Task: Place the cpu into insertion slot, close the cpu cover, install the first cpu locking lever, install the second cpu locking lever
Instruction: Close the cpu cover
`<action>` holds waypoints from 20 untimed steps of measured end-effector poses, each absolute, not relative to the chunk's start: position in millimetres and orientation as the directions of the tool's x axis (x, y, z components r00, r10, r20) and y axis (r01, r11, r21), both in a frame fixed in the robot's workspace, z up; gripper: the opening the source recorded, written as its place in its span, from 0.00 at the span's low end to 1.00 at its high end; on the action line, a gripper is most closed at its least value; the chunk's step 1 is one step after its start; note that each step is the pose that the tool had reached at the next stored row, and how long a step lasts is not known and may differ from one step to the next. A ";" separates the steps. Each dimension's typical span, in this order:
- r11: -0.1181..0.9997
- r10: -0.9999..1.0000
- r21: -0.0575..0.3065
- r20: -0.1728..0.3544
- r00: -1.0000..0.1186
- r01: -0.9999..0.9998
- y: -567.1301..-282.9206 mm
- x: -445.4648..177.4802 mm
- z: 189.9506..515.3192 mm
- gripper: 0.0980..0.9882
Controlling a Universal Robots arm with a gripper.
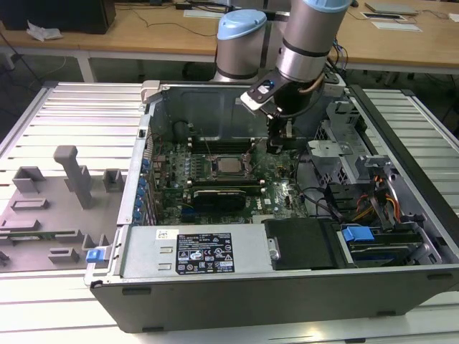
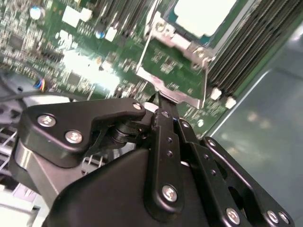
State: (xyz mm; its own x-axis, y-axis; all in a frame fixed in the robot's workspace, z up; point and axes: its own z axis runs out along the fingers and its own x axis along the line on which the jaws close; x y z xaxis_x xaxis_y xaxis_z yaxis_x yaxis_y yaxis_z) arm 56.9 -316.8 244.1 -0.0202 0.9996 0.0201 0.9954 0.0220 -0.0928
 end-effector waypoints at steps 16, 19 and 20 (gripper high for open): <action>0.022 1.000 -0.075 0.021 -0.021 0.997 -310.9 5.0 243.4 0.01; 0.023 1.000 -0.040 0.020 -0.022 0.999 -310.8 -0.8 242.5 0.01; 0.023 1.000 -0.036 0.020 -0.022 0.999 -311.0 -3.6 242.4 0.01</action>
State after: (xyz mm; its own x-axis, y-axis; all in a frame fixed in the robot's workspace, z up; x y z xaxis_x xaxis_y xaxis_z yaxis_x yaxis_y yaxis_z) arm -3.6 -311.0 242.4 -0.0221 0.9996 0.0202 0.9991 0.0228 -0.0362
